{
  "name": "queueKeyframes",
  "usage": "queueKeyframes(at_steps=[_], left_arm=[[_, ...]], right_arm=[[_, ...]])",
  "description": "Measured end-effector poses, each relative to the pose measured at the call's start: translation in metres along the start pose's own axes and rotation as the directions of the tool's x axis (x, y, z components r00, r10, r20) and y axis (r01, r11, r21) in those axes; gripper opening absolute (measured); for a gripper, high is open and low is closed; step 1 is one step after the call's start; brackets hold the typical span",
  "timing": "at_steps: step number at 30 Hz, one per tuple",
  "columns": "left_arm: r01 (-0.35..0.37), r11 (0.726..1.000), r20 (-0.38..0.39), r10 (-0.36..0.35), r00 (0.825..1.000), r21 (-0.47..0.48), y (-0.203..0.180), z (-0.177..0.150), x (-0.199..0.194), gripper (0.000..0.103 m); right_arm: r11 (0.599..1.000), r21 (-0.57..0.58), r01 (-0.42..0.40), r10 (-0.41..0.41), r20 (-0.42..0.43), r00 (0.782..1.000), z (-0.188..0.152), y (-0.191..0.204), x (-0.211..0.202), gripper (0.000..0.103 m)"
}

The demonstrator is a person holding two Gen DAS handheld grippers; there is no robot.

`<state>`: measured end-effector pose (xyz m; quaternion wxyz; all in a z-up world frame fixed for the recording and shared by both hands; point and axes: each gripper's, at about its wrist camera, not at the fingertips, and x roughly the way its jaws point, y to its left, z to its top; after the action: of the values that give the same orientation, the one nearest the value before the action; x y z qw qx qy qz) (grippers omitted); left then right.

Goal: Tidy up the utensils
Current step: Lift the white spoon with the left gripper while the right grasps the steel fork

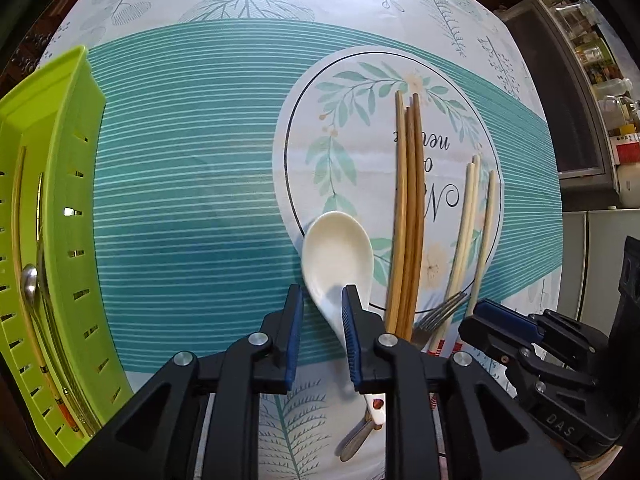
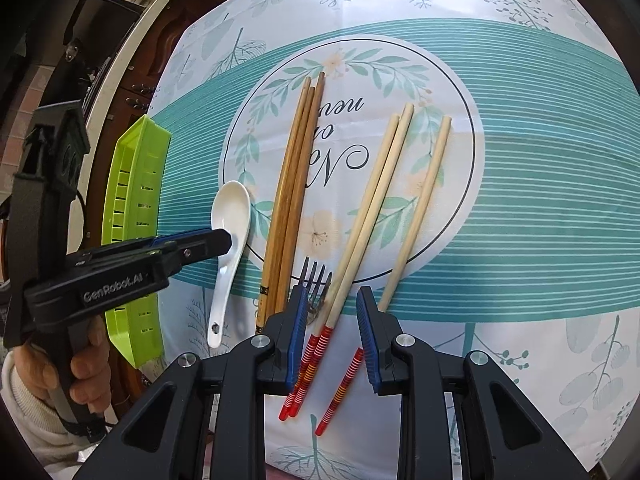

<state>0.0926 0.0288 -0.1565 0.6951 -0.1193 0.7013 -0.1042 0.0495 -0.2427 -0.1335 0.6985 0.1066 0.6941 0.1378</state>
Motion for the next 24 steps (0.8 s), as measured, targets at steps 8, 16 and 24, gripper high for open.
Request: queueKeyframes(at_steps=[8, 16, 24], left_arm=[[0.038, 0.999, 0.017, -0.038, 0.999, -0.001, -0.005, 0.005, 0.004, 0.003], [0.061, 0.998, 0.018, -0.061, 0.998, 0.006, -0.009, -0.002, 0.005, 0.0], [0.096, 0.995, 0.037, -0.095, 0.995, -0.009, -0.003, -0.01, -0.005, 0.0]], right_arm=[[1.0, -0.01, -0.011, 0.011, 0.0, 1.0, -0.004, -0.004, 0.001, 0.026], [0.998, -0.059, -0.016, 0.018, 0.021, 1.0, -0.003, 0.004, 0.005, 0.026], [0.988, -0.156, 0.003, 0.008, 0.075, 0.997, -0.003, 0.016, 0.011, 0.008]])
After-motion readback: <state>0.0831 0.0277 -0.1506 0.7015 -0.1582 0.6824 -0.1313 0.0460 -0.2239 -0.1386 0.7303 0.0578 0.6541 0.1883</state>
